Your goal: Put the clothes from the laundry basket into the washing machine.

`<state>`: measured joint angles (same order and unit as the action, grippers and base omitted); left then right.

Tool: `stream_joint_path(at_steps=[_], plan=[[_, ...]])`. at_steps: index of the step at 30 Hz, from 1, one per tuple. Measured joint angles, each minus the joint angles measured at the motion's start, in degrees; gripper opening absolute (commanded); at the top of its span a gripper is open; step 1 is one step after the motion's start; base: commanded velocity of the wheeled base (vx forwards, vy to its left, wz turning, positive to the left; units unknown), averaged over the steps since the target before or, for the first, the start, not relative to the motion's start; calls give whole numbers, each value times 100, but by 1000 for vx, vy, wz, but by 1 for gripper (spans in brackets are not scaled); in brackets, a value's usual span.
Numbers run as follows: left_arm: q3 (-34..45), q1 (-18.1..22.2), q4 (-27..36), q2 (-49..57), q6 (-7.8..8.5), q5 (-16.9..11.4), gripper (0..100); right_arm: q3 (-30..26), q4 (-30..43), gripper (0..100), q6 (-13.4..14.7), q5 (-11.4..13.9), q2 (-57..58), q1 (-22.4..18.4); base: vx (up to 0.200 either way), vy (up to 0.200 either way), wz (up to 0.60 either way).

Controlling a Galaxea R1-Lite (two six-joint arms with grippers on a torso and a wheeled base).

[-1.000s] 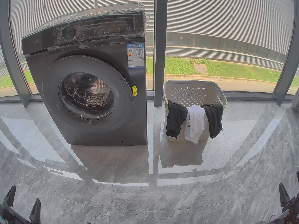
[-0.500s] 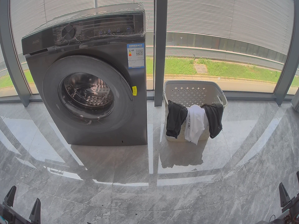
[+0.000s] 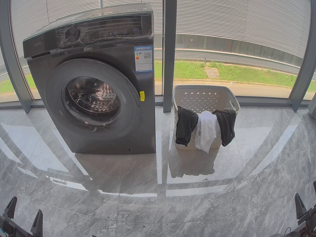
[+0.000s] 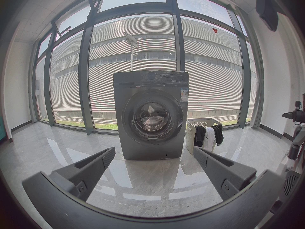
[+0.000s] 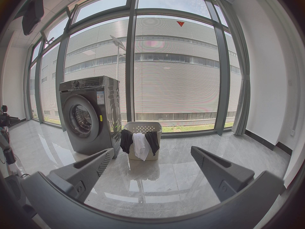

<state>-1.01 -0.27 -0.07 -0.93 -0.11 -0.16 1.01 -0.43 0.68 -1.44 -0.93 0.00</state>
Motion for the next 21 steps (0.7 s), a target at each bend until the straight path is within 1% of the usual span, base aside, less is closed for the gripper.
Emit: stream_joint_path(at_steps=[21], plan=[[0,0,0,-1,1,-2,100,0,0,100,0,2,0,0,0,0,0]])
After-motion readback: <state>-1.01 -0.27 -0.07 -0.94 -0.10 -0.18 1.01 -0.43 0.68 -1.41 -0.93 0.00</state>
